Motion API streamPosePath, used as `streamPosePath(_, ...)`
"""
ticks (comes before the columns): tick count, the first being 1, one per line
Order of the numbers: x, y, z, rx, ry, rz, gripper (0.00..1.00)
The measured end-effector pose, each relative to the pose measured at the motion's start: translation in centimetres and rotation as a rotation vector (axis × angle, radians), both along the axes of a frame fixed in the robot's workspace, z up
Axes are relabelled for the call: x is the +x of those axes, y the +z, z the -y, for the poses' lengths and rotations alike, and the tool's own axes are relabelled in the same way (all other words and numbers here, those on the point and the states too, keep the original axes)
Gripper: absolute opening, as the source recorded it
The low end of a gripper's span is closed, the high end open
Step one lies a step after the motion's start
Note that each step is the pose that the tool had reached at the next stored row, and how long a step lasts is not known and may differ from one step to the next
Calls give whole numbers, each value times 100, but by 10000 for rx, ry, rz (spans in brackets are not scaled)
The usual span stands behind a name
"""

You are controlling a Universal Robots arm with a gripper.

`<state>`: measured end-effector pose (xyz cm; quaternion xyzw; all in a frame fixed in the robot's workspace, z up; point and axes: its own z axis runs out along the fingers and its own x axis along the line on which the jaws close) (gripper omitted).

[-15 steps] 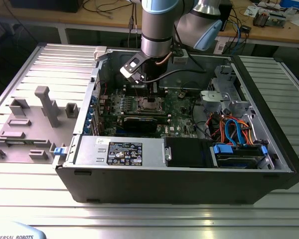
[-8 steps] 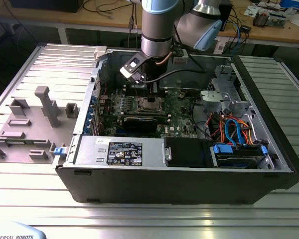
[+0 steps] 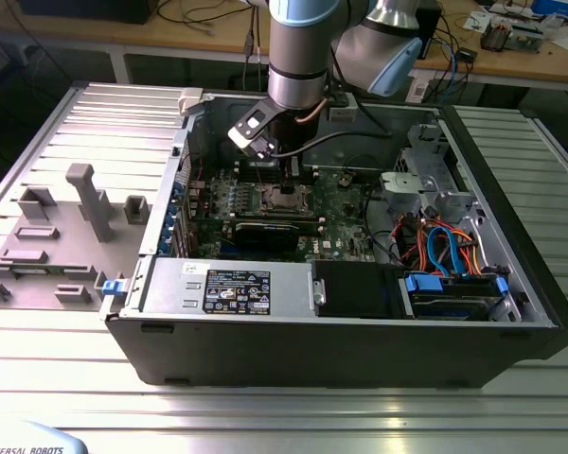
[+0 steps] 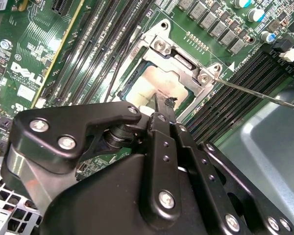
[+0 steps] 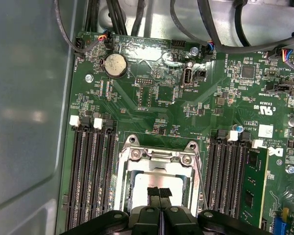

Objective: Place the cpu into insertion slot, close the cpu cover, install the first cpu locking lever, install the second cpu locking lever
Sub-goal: 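Install the first cpu locking lever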

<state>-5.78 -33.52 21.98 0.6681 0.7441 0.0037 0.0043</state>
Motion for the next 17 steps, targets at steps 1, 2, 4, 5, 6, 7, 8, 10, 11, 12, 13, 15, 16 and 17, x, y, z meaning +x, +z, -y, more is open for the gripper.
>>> streamPosePath(1, 0, 6, 0, -1, 2, -1, 11)
streamPosePath(2, 0, 15, 1, -1, 2, 0, 11)
streamPosePath(4, 0, 37, 1, 0, 5, 0, 11)
streamPosePath(5, -1, 57, 1, 0, 6, 0, 11)
streamPosePath(6, 0, 72, 0, 0, 7, 1, 11)
streamPosePath(7, -1, 95, 1, 0, 8, 1, 11)
streamPosePath(8, 0, 129, 0, 0, 12, 0, 11)
streamPosePath(10, 0, 141, 0, 0, 13, 1, 11)
streamPosePath(11, 0, 155, 1, 0, 13, 0, 11)
streamPosePath(12, 0, 165, 0, 0, 13, 0, 11)
streamPosePath(13, -1, 180, 1, 0, 13, 0, 11)
streamPosePath(15, 0, 201, 0, 0, 13, 0, 11)
streamPosePath(16, 0, 203, 0, 2, 13, 2, 11)
streamPosePath(17, 0, 205, 0, 2, 13, 2, 11)
